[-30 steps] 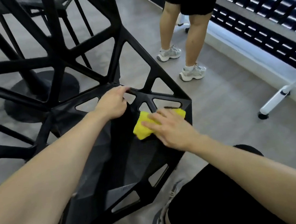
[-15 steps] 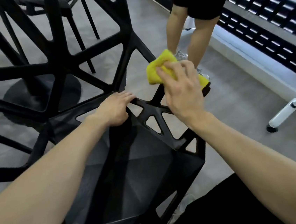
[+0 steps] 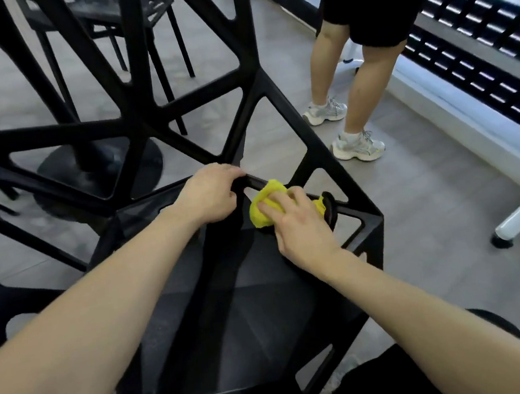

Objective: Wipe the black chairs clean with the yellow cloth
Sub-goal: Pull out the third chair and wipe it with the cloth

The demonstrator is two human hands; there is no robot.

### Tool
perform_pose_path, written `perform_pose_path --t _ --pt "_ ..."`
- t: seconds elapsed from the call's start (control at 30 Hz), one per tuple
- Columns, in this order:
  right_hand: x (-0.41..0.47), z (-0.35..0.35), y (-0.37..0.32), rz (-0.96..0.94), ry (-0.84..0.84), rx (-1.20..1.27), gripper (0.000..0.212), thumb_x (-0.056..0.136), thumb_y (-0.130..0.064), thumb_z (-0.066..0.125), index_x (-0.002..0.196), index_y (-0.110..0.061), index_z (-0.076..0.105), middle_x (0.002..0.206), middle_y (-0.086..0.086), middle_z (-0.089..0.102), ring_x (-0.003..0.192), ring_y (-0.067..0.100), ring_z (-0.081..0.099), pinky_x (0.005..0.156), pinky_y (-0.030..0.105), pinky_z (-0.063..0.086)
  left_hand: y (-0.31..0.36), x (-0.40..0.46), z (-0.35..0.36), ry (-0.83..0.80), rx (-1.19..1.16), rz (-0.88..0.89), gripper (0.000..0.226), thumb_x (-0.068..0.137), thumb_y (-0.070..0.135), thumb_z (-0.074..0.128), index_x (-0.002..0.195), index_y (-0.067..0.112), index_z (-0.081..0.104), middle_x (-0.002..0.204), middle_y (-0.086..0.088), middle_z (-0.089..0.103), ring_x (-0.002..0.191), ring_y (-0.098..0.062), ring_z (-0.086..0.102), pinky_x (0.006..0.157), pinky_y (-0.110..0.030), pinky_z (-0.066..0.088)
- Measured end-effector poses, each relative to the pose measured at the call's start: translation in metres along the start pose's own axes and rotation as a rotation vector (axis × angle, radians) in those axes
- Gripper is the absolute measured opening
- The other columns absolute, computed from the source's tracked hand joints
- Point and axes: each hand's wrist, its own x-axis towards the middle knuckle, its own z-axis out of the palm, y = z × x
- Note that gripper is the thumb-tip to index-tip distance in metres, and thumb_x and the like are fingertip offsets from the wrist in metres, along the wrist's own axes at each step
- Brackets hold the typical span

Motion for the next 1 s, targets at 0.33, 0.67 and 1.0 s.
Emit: perform_pose_path --t 0.33,0.67,1.0 --pt "-0.023 -0.025 0.008 0.076 -0.080 -0.096 0.060 0.086 -0.012 0.066 0.146 -0.014 0.056 0.147 0.007 0.055 0.120 0.038 0.050 0.089 0.050 0.049 -0.045 0.018 -0.027 0.040 0.685 0.011 0.066 0.095 0.041 0.054 0.156 0.018 0.051 0.152 -0.008 0.058 0.154 -0.033 0.038 0.135 -0.053 0.003" --pt "0.060 -0.017 -0.008 0.003 -0.260 -0.277 0.057 0.091 -0.023 0.038 0.144 -0.018 0.057 0.162 0.006 0.045 0.142 0.034 0.043 0.094 0.049 0.041 -0.036 0.020 -0.028 0.029 0.662 -0.053 0.074 0.092 0.062 0.044 0.154 0.024 0.052 0.154 -0.008 0.055 0.155 -0.030 0.033 0.134 -0.052 -0.001" --pt "0.011 -0.021 0.004 0.012 -0.151 -0.179 0.047 0.093 -0.015 0.057 0.140 -0.013 0.059 0.150 0.009 0.055 0.141 0.037 0.046 0.093 0.049 0.040 -0.008 0.009 -0.016 -0.006 0.479 -0.038 0.081 0.099 0.053 0.056 0.168 0.015 0.035 0.173 -0.010 0.035 0.166 -0.028 0.015 0.135 -0.049 0.001"
